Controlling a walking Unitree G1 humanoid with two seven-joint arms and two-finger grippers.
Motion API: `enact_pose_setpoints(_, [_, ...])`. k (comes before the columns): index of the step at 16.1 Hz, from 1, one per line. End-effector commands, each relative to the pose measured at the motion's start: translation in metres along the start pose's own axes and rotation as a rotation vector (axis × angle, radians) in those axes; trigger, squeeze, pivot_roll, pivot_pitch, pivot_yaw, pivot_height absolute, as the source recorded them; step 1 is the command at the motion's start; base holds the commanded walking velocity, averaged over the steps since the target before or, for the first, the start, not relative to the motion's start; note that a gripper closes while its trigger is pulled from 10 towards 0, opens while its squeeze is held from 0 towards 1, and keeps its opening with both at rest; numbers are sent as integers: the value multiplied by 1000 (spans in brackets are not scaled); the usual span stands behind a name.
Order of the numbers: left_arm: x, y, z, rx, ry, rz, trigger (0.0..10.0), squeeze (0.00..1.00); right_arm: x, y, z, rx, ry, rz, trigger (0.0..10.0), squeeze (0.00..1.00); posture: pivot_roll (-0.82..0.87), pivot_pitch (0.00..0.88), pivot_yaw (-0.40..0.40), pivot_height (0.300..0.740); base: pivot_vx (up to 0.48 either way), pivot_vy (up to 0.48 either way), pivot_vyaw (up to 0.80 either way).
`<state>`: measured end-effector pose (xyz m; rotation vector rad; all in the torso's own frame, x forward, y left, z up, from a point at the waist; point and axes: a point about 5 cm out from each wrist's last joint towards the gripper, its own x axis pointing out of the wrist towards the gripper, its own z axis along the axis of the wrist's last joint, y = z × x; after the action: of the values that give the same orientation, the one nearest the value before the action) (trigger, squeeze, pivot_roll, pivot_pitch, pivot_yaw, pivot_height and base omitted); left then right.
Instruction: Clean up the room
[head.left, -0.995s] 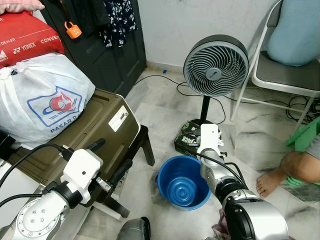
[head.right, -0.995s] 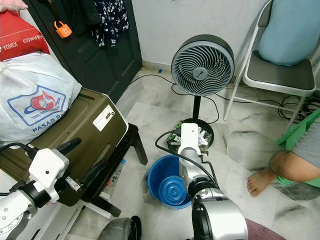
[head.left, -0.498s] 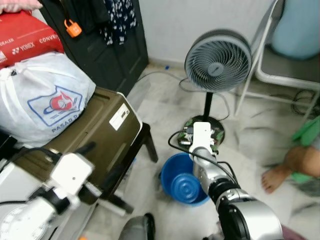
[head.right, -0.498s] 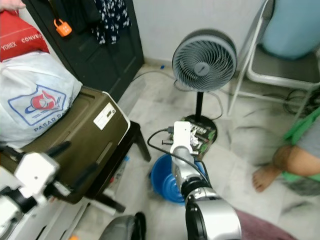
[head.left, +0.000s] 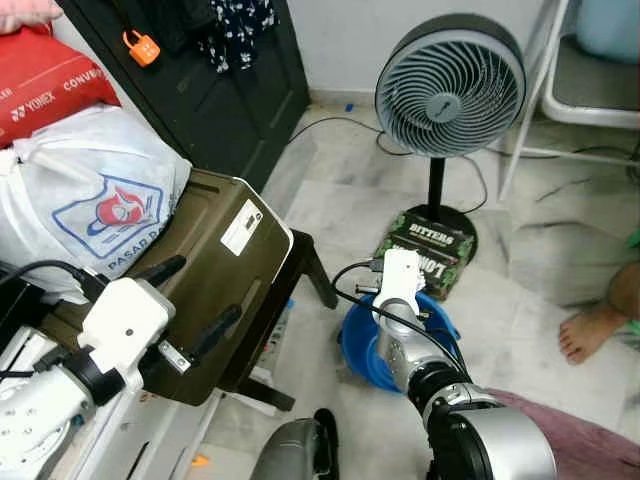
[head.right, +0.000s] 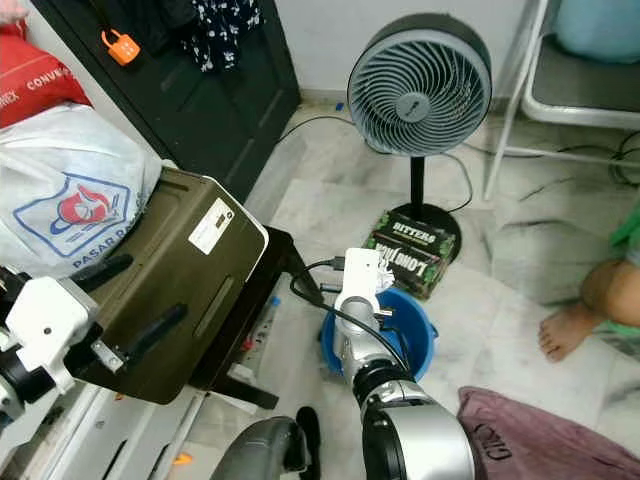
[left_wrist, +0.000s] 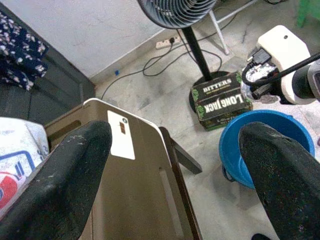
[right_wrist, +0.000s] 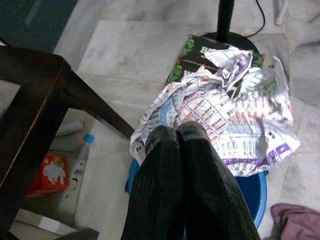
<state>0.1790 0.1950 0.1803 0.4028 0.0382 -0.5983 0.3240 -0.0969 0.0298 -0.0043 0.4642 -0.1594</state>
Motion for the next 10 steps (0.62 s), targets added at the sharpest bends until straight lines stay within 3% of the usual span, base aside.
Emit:
enact_pose_setpoints(1, [-2, 7, -3, 4, 35, 3, 10000, 0, -2, 3, -3, 20, 3, -15, 10000, 106, 337, 202, 276, 740, 0, 0, 0])
enact_pose_setpoints(2, [-1, 8, -2, 3, 37, 1, 10000, 0, -2, 0, -2, 26, -5, -27, 10000, 1000, 335, 202, 279, 740, 0, 0, 0])
enact_pose_setpoints(7, [0, 7, -4, -2, 41, 0, 10000, 0, 3, -10, 9, 45, -42, -75, 10000, 1000, 336, 192, 269, 740, 0, 0, 0])
enact_pose_setpoints(10, [2, 6, -5, -8, 31, 14, 10000, 0, 3, -4, 20, 60, -91, -23, 10000, 1000, 311, 181, 256, 740, 0, 0, 0])
